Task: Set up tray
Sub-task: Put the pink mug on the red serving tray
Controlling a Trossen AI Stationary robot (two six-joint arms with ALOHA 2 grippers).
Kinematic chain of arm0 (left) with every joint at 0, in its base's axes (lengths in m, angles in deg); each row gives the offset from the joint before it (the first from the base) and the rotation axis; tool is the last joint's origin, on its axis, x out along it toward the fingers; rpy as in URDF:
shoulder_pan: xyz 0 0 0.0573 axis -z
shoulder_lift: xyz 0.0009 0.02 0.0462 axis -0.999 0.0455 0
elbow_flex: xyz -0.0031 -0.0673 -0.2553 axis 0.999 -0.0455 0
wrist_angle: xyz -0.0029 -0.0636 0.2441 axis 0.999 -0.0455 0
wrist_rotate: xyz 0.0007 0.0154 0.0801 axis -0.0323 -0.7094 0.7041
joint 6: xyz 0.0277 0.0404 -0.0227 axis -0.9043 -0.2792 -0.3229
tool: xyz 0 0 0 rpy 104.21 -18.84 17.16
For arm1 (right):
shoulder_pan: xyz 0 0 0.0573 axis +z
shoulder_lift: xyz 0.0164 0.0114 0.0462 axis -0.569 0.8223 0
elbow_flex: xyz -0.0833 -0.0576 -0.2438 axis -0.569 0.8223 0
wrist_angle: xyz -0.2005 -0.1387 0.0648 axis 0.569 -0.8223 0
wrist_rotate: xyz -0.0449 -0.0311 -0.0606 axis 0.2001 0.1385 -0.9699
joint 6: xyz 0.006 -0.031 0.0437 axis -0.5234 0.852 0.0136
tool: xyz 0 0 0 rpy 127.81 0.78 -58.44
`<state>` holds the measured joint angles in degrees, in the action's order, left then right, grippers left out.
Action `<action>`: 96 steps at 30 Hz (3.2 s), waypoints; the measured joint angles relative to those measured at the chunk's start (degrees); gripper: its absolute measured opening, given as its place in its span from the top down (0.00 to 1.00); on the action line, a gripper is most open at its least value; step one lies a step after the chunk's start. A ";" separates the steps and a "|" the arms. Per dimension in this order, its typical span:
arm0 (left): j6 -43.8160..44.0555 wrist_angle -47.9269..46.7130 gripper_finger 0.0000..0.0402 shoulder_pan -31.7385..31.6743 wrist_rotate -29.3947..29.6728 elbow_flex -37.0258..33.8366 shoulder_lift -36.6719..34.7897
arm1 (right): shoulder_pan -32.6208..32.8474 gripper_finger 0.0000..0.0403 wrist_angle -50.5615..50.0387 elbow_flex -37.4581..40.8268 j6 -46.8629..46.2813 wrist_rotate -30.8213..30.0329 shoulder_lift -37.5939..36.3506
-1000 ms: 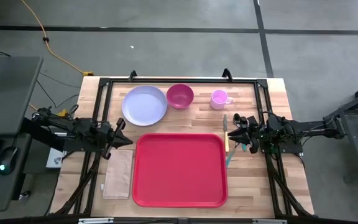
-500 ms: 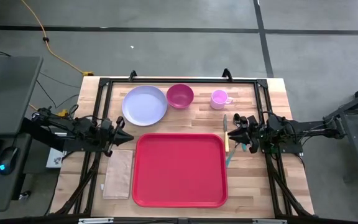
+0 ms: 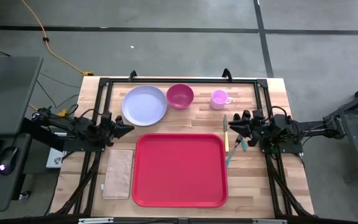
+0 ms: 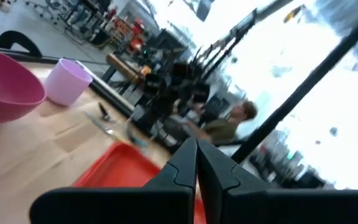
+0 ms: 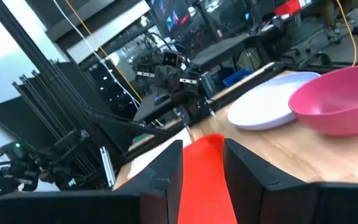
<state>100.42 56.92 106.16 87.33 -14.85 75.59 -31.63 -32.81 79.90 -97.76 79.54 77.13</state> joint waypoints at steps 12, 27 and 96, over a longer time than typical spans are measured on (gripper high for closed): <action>2.38 1.47 0.89 0.01 3.65 0.00 0.00 | -0.01 0.77 0.29 0.00 -0.01 -1.63 0.00; -9.83 -3.89 0.89 0.01 13.69 7.93 2.08 | -0.01 0.77 0.30 0.02 -0.02 -2.12 0.00; 39.32 -88.17 0.89 -34.66 6.97 62.31 53.83 | 0.00 0.77 0.22 -0.01 -0.22 -3.78 -0.02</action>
<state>139.73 -31.26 71.50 94.30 47.47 129.42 -31.63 -32.59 79.89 -97.98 75.76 77.11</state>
